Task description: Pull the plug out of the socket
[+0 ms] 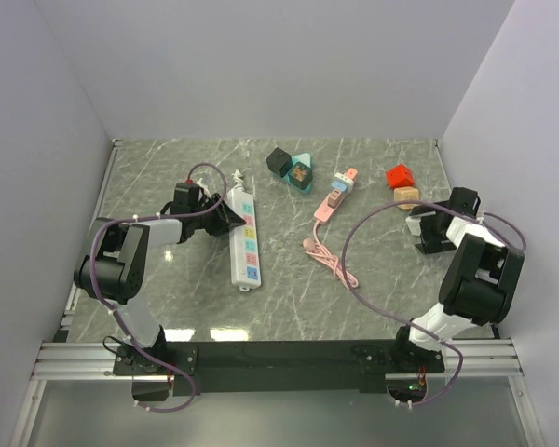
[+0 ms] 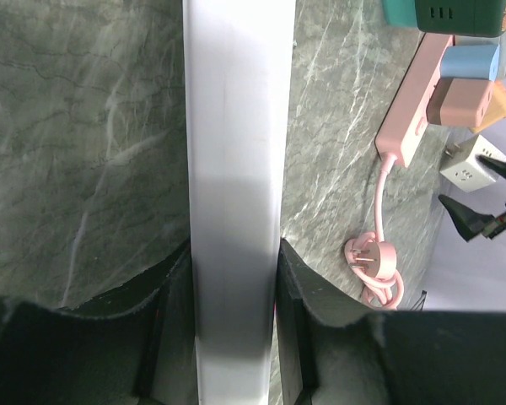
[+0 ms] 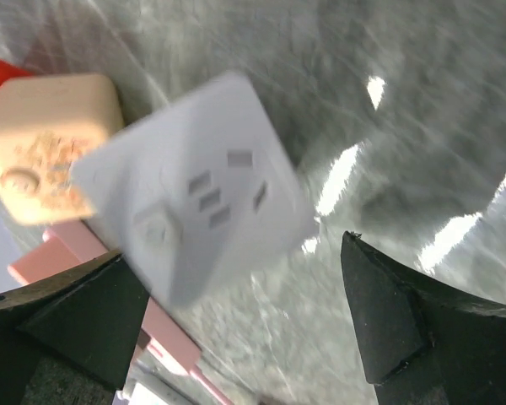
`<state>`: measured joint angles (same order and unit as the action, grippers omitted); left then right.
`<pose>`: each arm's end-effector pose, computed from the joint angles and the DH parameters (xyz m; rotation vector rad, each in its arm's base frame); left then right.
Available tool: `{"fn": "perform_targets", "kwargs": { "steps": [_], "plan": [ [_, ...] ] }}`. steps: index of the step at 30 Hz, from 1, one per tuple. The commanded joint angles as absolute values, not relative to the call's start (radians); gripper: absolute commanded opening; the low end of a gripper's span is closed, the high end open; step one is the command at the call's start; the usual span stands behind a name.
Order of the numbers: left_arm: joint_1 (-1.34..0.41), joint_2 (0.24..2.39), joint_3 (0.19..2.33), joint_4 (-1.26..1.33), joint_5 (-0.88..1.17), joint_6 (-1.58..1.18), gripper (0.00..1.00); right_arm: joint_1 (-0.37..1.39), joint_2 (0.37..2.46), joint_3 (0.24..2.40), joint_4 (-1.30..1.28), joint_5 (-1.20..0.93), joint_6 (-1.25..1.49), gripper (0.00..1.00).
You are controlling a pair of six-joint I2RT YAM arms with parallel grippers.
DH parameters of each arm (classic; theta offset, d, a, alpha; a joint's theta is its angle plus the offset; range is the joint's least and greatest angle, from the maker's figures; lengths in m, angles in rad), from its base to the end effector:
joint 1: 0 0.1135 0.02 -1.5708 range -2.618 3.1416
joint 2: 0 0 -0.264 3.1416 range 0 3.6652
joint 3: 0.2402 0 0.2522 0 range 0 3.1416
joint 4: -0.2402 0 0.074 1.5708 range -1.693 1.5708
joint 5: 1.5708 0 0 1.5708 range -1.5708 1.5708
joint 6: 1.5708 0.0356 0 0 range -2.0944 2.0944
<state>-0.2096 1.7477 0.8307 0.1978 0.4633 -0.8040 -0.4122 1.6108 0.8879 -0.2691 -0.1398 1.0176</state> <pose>0.3319 -0.0869 0.1457 -0.4598 2.3832 -1.0290 0.2894 -0.1211 0.1688 1.6639 1.9995 0.4046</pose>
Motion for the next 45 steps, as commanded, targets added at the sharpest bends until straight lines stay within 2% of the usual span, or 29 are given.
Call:
{"fn": "perform_targets", "kwargs": {
  "steps": [1, 4, 12, 19, 26, 33, 38, 39, 42, 43, 45],
  "plan": [
    [-0.196, 1.786, 0.788, 0.045, 0.344, -0.753, 0.01, -0.416, 1.508, 0.891, -0.359, -0.104, 0.991, 0.95],
    [-0.196, 1.784, 0.79, 0.041, 0.341, -0.747, 0.01, -0.413, 1.441, 0.85, -0.285, -0.147, 0.968, 0.96],
    [-0.195, 1.786, 0.798, 0.037, 0.347, -0.735, 0.01, -0.381, 1.445, 0.925, -0.276, -0.287, 0.885, 0.98],
    [-0.167, 1.781, 0.818, 0.003, 0.35, -0.741, 0.01, -0.159, 1.395, 1.0, -0.39, -0.298, 0.763, 0.95],
    [-0.013, 1.792, 0.934, -0.09, 0.321, -0.742, 0.0, 0.027, 1.391, 1.008, -0.397, -0.305, 0.698, 0.93],
    [0.161, 1.948, 1.182, -0.262, 0.313, -0.693, 0.01, 0.129, 1.411, 1.026, -0.391, -0.31, 0.672, 0.93],
    [0.25, 2.008, 1.227, -0.317, 0.345, -0.664, 0.01, 0.169, 1.428, 1.049, -0.39, -0.307, 0.663, 0.93],
    [0.256, 2.008, 1.224, -0.322, 0.348, -0.66, 0.02, 0.176, 1.431, 1.054, -0.391, -0.307, 0.66, 0.94],
    [0.268, 1.991, 1.206, -0.339, 0.345, -0.634, 0.3, 0.189, 1.457, 1.068, -0.397, -0.311, 0.646, 0.94],
    [0.27, 1.982, 1.203, -0.357, 0.336, -0.626, 0.47, 0.193, 1.462, 1.069, -0.402, -0.31, 0.644, 0.94],
    [0.268, 1.95, 1.189, -0.379, 0.316, -0.608, 0.58, 0.199, 1.471, 1.077, -0.403, -0.313, 0.64, 0.95]
  ]
}}
